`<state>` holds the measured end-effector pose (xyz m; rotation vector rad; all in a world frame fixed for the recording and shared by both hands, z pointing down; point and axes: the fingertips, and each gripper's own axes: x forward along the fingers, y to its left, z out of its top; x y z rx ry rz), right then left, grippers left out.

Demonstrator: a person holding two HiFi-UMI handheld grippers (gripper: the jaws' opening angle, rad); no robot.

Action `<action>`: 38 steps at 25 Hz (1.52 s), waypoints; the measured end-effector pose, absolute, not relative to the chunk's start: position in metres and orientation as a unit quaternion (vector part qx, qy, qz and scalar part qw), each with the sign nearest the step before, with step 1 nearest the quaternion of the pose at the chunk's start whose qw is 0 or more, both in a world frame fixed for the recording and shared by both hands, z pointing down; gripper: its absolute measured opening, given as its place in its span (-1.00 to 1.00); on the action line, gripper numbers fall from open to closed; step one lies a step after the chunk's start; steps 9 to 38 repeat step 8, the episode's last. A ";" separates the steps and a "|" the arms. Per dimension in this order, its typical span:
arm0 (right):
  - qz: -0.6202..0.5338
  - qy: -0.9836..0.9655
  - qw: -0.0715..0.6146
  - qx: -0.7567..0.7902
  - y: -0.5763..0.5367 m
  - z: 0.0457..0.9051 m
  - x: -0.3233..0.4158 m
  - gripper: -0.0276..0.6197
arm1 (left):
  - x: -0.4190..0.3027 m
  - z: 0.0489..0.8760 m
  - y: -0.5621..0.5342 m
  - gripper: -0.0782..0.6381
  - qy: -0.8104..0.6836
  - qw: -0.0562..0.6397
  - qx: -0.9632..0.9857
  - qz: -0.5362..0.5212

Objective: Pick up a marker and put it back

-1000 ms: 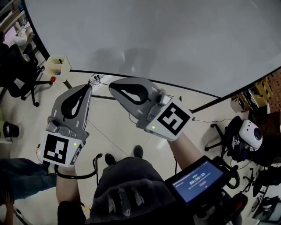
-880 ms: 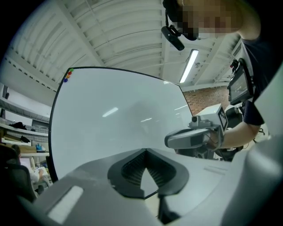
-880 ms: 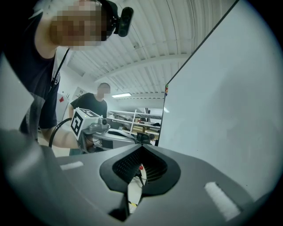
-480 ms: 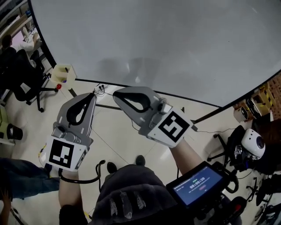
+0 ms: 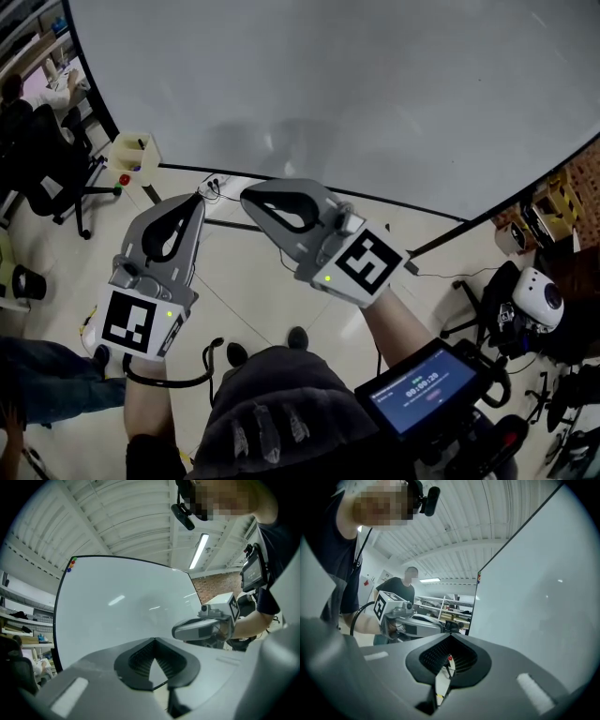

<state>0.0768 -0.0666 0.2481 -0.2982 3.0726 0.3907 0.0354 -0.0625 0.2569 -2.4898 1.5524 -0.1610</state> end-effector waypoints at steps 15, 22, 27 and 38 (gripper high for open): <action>0.131 0.985 0.005 -0.109 -0.065 0.250 0.087 -0.91 | 0.038 0.264 -0.052 -0.76 0.525 0.094 -0.844 -0.057; 0.131 0.985 0.005 -0.109 -0.065 0.250 0.087 -0.91 | 0.038 0.264 -0.052 -0.76 0.525 0.094 -0.844 -0.057; 0.131 0.985 0.005 -0.109 -0.065 0.250 0.087 -0.91 | 0.038 0.264 -0.052 -0.76 0.525 0.094 -0.844 -0.057; 0.131 0.985 0.005 -0.109 -0.065 0.250 0.087 -0.91 | 0.038 0.264 -0.052 -0.76 0.525 0.094 -0.844 -0.057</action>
